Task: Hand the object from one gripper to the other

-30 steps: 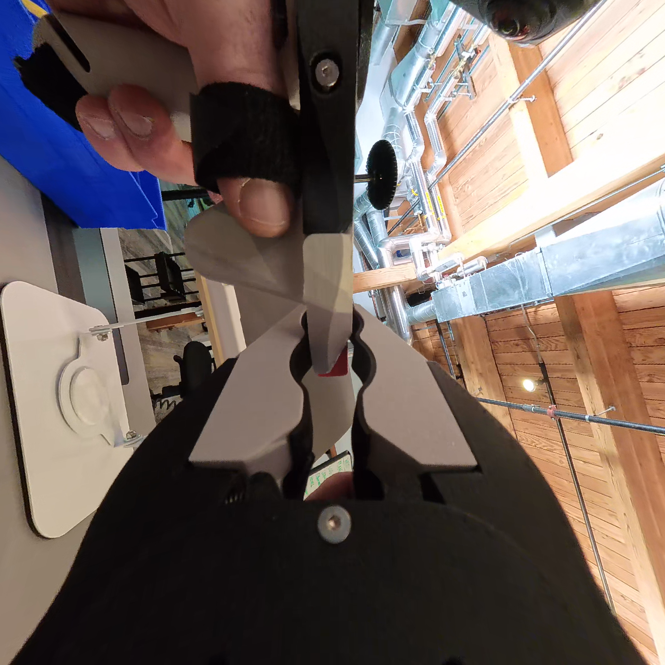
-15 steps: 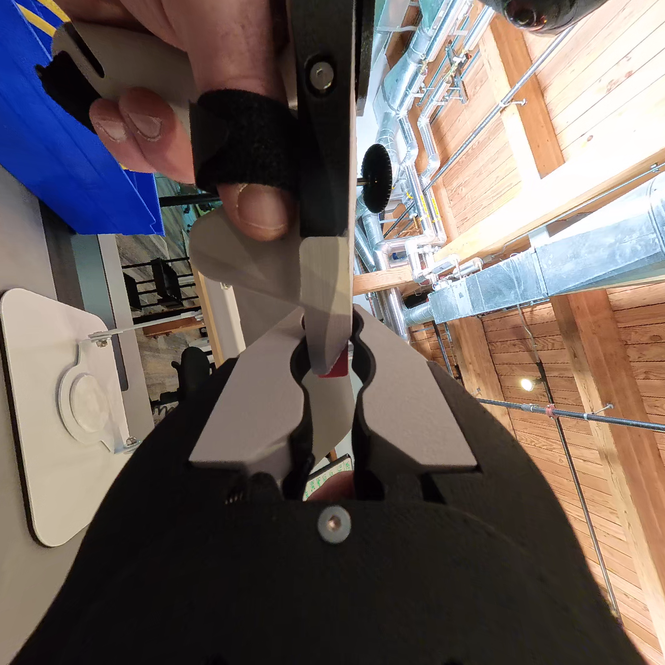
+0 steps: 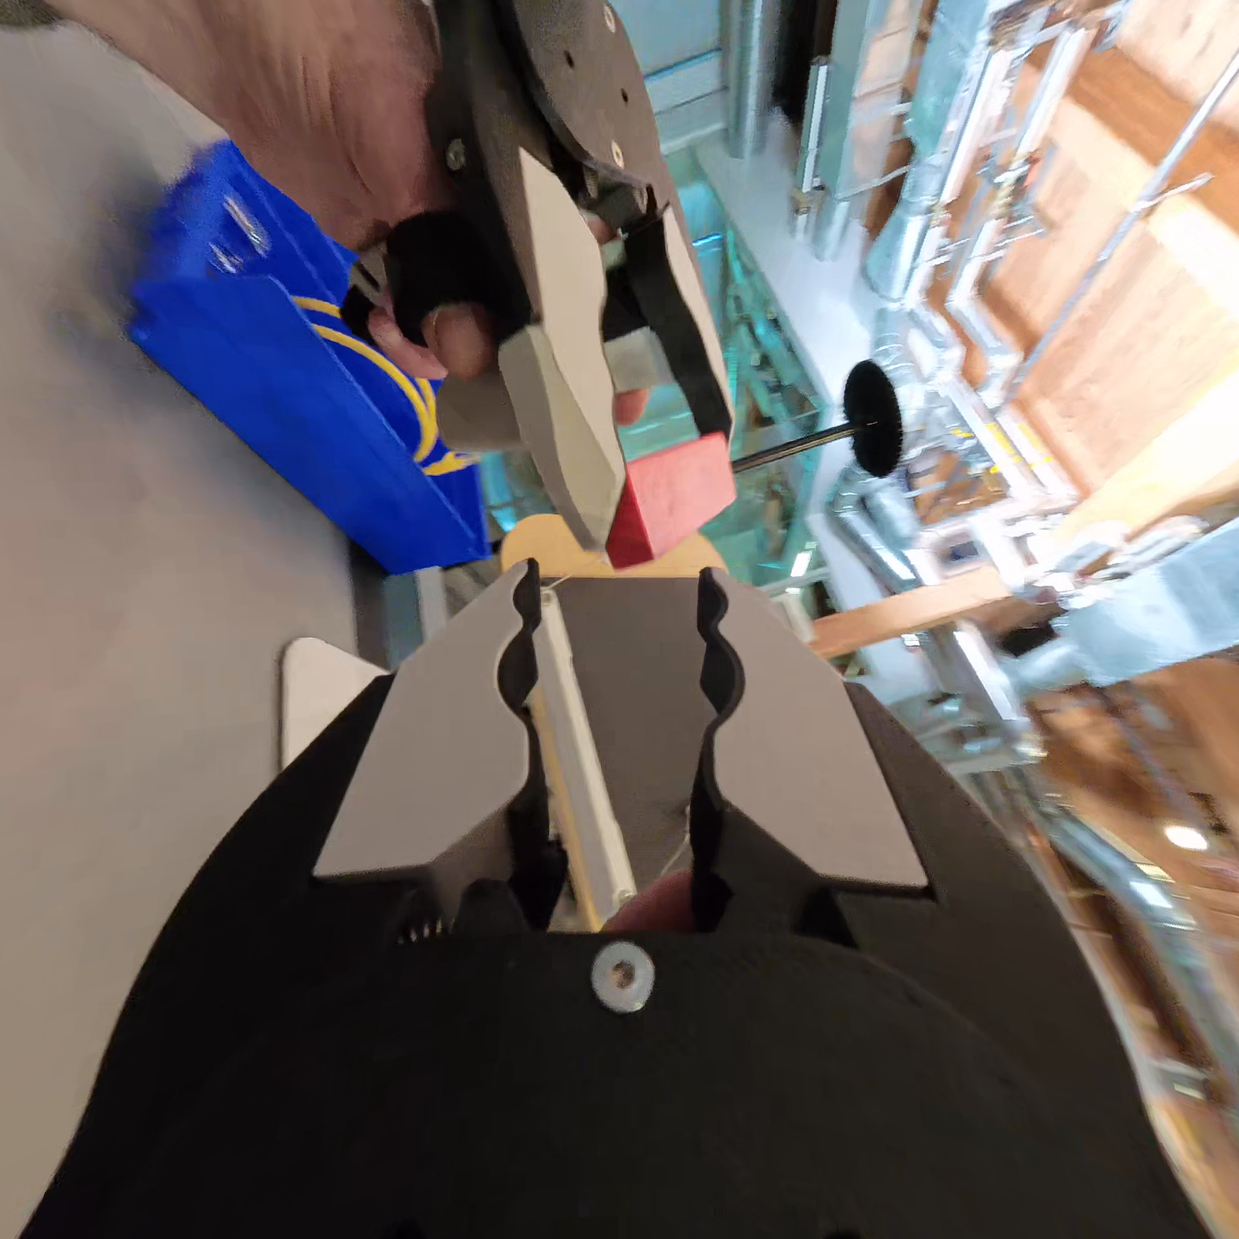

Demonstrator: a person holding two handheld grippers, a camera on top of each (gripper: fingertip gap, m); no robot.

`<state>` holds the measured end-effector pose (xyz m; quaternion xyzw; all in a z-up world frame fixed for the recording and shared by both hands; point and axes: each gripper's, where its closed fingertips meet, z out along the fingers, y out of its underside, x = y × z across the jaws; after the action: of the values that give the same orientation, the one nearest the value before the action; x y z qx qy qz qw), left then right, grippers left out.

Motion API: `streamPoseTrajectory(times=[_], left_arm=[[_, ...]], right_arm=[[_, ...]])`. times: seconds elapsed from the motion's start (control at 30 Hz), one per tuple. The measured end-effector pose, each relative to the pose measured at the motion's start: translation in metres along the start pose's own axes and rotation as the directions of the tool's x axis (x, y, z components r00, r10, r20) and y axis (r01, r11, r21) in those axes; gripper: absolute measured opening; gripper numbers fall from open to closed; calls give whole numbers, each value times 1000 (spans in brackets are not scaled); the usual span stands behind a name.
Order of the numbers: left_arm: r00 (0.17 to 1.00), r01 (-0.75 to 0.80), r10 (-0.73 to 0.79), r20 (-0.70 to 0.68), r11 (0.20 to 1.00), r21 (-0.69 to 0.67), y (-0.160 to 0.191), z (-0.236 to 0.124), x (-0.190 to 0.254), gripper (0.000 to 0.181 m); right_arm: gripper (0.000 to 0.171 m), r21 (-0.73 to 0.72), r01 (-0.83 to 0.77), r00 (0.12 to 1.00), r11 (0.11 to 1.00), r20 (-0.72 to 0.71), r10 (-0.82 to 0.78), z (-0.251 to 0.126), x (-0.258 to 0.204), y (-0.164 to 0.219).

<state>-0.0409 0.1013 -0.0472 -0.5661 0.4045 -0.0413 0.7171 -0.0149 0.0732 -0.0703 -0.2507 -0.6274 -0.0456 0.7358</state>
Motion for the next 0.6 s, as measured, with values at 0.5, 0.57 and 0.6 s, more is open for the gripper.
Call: streamPoseTrajectory(times=[0.5, 0.57, 0.6], left_arm=[[936, -228, 297, -188, 920, 319, -51, -23, 76, 104], [922, -245, 334, -197, 895, 372, -61, -27, 90, 104], [913, -242, 345, -218, 887, 393, -66, -29, 99, 104]], right_arm=[[52, 21, -998, 55, 61, 781, 622, -52, 23, -48], [56, -47, -998, -66, -52, 867, 495, -65, 21, -57], [54, -74, -995, -98, -73, 896, 433, -71, 17, -63]])
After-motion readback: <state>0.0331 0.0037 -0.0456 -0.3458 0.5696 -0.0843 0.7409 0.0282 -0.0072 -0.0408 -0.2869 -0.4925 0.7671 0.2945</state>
